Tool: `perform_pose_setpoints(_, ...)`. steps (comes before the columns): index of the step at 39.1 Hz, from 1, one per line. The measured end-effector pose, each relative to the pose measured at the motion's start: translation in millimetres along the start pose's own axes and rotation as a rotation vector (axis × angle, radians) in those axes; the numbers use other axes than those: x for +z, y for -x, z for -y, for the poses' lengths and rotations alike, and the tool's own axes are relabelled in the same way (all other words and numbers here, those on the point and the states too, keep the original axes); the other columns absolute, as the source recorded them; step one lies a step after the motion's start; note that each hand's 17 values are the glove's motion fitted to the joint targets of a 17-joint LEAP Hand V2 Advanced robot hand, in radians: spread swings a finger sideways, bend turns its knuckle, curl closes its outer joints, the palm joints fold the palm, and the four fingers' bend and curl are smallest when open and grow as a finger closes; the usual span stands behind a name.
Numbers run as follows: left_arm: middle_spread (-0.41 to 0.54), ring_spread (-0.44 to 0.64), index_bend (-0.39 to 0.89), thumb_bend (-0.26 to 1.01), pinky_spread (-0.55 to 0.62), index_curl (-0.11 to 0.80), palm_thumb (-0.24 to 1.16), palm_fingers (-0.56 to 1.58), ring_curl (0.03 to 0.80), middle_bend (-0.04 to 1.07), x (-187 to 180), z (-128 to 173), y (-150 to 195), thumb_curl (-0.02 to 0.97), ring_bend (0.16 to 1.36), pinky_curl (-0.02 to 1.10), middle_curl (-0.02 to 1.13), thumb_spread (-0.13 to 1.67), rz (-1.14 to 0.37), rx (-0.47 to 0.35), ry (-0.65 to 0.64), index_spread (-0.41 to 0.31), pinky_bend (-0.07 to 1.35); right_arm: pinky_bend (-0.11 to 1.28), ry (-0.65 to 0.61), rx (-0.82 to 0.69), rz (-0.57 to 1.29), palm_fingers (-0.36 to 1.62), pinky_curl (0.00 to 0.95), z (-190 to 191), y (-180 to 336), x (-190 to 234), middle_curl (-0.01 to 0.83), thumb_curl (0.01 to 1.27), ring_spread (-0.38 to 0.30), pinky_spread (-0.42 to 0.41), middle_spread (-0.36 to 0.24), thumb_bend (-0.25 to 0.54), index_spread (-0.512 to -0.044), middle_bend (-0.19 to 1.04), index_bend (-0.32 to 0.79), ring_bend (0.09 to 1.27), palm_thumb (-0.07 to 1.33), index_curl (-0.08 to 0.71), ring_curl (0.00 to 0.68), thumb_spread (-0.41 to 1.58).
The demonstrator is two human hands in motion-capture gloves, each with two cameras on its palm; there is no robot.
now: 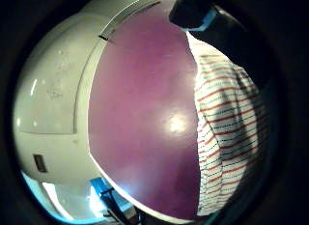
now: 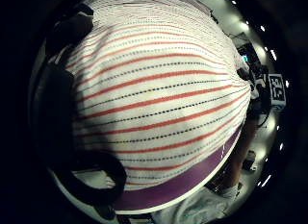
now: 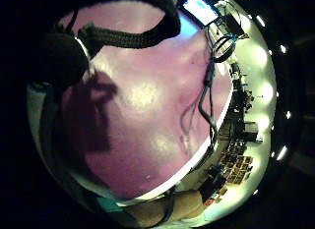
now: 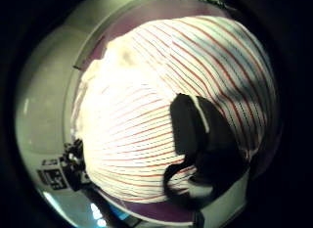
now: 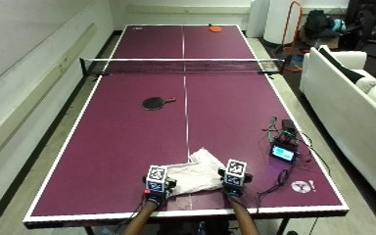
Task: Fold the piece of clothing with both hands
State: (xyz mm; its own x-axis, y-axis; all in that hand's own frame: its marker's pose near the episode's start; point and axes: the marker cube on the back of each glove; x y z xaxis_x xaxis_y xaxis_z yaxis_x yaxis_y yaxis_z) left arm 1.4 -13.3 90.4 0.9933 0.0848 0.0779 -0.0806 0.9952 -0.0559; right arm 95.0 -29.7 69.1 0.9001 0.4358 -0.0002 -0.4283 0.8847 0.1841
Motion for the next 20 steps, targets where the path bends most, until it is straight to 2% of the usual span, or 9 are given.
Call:
perform_pose_setpoints(2, -0.131, -0.09, 0.18, -0.01, 0.36, 0.412, 0.38, 0.59, 0.388, 0.15, 1, 8, -9, 0.197, 0.61, 0.29, 0.39, 1.49, -0.005, 0.002, -0.007, -0.178, 0.14, 0.58, -0.028, 0.012, -0.004, 0.76, 0.376, 10, -9, -3, 0.464, 0.26, -0.173, 0.014, -0.145, 0.022, -0.236, 0.49, -0.05, 0.78, 0.59, 0.062, 0.410, 1.23)
perform_pose_setpoints(5, -0.124, -0.08, 0.18, -0.01, 0.38, 0.415, 0.35, 0.58, 0.384, 0.15, 2, 17, -27, 0.185, 0.61, 0.28, 0.38, 1.52, -0.022, 0.023, 0.031, -0.176, 0.15, 0.55, -0.033, 0.028, 0.026, 0.87, 0.366, 23, -22, -9, 0.492, 0.28, -0.207, -0.031, -0.186, 0.054, -0.244, 0.59, -0.02, 0.83, 0.67, 0.051, 0.422, 1.24)
perform_pose_setpoints(6, -0.123, -0.07, 0.18, -0.01, 0.38, 0.416, 0.35, 0.58, 0.383, 0.16, 1, 18, -35, 0.181, 0.61, 0.28, 0.38, 1.53, -0.034, 0.042, 0.050, -0.176, 0.15, 0.55, -0.020, 0.038, 0.047, 0.83, 0.364, 27, -26, -12, 0.484, 0.27, -0.213, -0.033, -0.186, 0.042, -0.244, 0.58, -0.04, 0.83, 0.66, 0.038, 0.422, 1.24)
perform_pose_setpoints(7, -0.117, -0.07, 0.19, 0.00, 0.39, 0.417, 0.34, 0.58, 0.382, 0.16, 0, 20, -44, 0.180, 0.60, 0.28, 0.38, 1.54, -0.048, 0.066, 0.065, -0.175, 0.15, 0.54, 0.001, 0.051, 0.077, 0.93, 0.367, 30, -30, -15, 0.508, 0.29, -0.220, -0.061, -0.202, 0.076, -0.262, 0.64, 0.03, 0.83, 0.73, 0.059, 0.431, 1.23)
perform_pose_setpoints(11, -0.109, -0.05, 0.18, 0.00, 0.40, 0.419, 0.32, 0.58, 0.379, 0.15, -2, 30, -64, 0.173, 0.60, 0.28, 0.37, 1.57, -0.068, 0.123, 0.081, -0.173, 0.17, 0.50, 0.120, 0.081, 0.283, 0.99, 0.362, 53, -27, -8, 0.521, 0.31, -0.236, -0.100, -0.216, 0.103, -0.276, 0.68, 0.05, 0.81, 0.82, 0.067, 0.435, 1.20)
perform_pose_setpoints(13, -0.106, -0.05, 0.18, 0.00, 0.41, 0.419, 0.31, 0.58, 0.379, 0.15, -4, 35, -63, 0.171, 0.60, 0.28, 0.36, 1.58, -0.063, 0.112, 0.074, -0.172, 0.17, 0.55, 0.131, 0.057, 0.409, 1.07, 0.375, 71, -14, 0, 0.518, 0.33, -0.241, -0.154, -0.216, 0.113, -0.286, 0.65, 0.02, 0.83, 0.86, 0.065, 0.444, 1.18)
perform_pose_setpoints(16, -0.104, -0.05, 0.17, 0.00, 0.41, 0.419, 0.31, 0.59, 0.379, 0.15, -9, 40, -45, 0.172, 0.61, 0.28, 0.36, 1.59, -0.099, 0.041, 0.098, -0.169, 0.17, 0.65, 0.078, -0.024, 0.518, 1.16, 0.402, 87, 22, -11, 0.515, 0.35, -0.246, -0.229, -0.213, 0.115, -0.294, 0.61, 0.00, 0.88, 0.91, 0.057, 0.462, 1.13)
perform_pose_setpoints(18, -0.108, -0.06, 0.17, 0.00, 0.40, 0.418, 0.31, 0.60, 0.379, 0.16, -14, 37, -31, 0.178, 0.62, 0.27, 0.36, 1.57, -0.178, -0.015, 0.132, -0.171, 0.17, 0.66, 0.022, -0.091, 0.514, 1.15, 0.408, 86, 50, -27, 0.514, 0.36, -0.245, -0.249, -0.216, 0.103, -0.298, 0.59, 0.01, 0.89, 0.93, 0.058, 0.467, 1.10)
perform_pose_setpoints(20, -0.108, -0.06, 0.16, 0.00, 0.40, 0.415, 0.32, 0.60, 0.380, 0.16, -22, 36, -16, 0.182, 0.62, 0.27, 0.36, 1.56, -0.248, -0.051, 0.100, -0.165, 0.17, 0.67, -0.023, -0.148, 0.466, 1.14, 0.416, 75, 75, -47, 0.511, 0.38, -0.246, -0.264, -0.219, 0.090, -0.304, 0.57, 0.02, 0.90, 0.94, 0.058, 0.472, 1.06)
